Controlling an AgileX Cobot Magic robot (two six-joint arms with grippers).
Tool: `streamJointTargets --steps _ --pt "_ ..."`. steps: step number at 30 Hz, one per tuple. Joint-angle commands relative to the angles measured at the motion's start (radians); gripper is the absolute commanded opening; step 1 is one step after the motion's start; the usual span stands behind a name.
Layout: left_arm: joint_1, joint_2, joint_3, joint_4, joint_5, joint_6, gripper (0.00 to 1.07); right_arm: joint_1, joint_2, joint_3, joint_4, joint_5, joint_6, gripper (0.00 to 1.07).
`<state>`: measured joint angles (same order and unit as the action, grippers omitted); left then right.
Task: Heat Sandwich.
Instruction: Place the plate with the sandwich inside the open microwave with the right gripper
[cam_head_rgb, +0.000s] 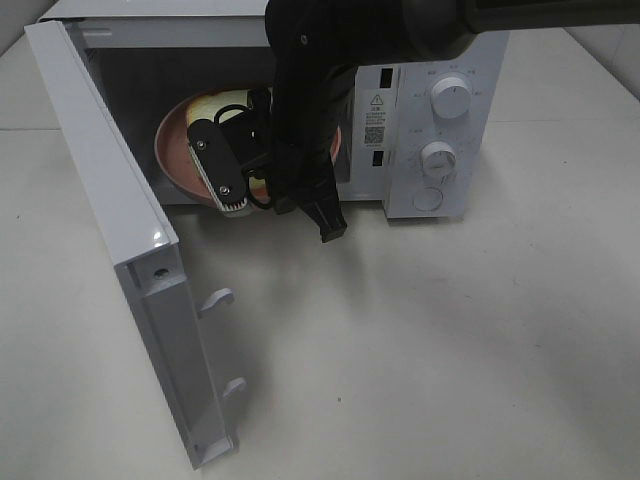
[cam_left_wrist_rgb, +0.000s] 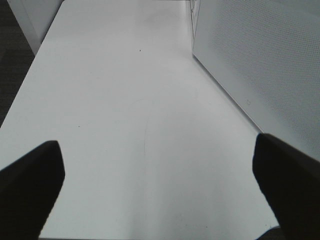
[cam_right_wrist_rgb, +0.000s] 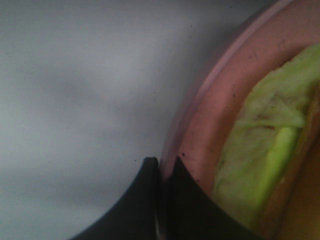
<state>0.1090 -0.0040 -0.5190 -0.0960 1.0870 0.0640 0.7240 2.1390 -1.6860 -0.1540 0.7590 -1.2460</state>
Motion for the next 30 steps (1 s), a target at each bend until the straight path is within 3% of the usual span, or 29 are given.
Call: streamJointTargets --steps 1,30 --pt "0.002 -0.017 0.001 0.001 -0.015 -0.001 0.98 -0.016 0.007 -0.032 -0.010 -0.007 0.018 0.00" --pt "0.002 -0.017 0.001 0.001 -0.015 -0.001 0.98 -0.038 0.217 -0.324 -0.020 -0.007 0.097 0.00"
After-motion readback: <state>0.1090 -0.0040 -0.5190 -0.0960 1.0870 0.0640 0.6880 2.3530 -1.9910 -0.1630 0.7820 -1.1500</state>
